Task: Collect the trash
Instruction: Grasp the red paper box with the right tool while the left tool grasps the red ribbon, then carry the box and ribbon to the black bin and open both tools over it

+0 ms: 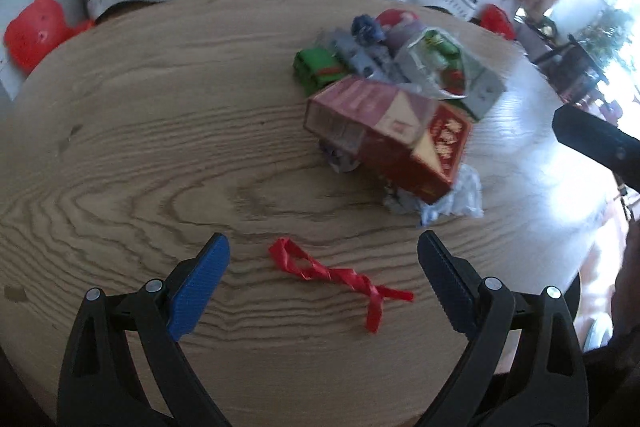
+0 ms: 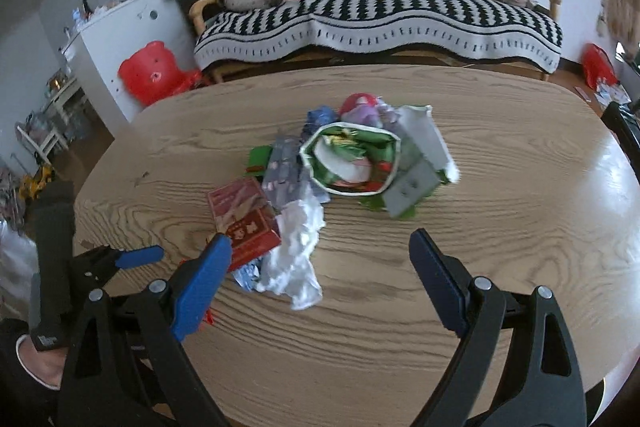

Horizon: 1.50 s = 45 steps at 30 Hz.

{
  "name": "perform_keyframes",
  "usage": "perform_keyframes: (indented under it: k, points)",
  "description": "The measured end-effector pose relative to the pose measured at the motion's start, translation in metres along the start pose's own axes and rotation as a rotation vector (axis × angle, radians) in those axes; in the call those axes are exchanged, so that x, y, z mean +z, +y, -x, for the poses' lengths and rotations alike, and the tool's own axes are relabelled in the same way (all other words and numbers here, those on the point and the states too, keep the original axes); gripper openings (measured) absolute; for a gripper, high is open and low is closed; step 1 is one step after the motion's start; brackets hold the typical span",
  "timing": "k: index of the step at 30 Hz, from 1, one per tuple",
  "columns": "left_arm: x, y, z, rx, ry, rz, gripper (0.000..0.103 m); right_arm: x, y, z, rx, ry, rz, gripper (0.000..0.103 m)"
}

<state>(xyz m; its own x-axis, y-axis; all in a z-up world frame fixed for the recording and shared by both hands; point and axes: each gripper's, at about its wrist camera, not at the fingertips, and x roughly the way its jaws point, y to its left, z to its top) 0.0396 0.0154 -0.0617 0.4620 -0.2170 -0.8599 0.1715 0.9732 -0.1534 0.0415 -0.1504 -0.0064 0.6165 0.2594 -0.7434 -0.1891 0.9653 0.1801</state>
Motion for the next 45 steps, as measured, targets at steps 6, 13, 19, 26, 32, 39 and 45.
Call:
perform_keyframes:
  k: [6,13,19,26,32,39,45]
  points:
    - [-0.002,-0.005,-0.017,0.078,-0.010,-0.024,0.092,0.008,0.012,-0.026,-0.002,0.026,0.024,0.087]
    - [-0.014,0.010,-0.013,0.135,-0.031,-0.076,0.089,0.007,0.047,-0.060,-0.010,0.072,0.163,0.087]
    - [-0.015,0.019,-0.005,0.140,-0.053,-0.090,0.064,0.005,0.064,-0.084,-0.034,0.106,0.231,0.087]
    - [-0.011,0.023,-0.002,0.111,-0.058,-0.088,0.014,0.003,0.061,-0.100,-0.019,0.146,0.213,0.062]
    - [-0.008,0.028,-0.002,0.068,-0.032,-0.055,0.009,0.004,0.066,-0.088,-0.012,0.102,0.220,0.059]
    - [0.000,0.024,0.011,0.065,-0.074,-0.045,0.009,0.013,0.052,-0.058,0.008,0.028,0.149,0.059]
    - [0.010,-0.002,0.021,0.040,-0.108,-0.074,0.009,0.009,0.031,-0.030,-0.023,-0.006,0.120,0.059]
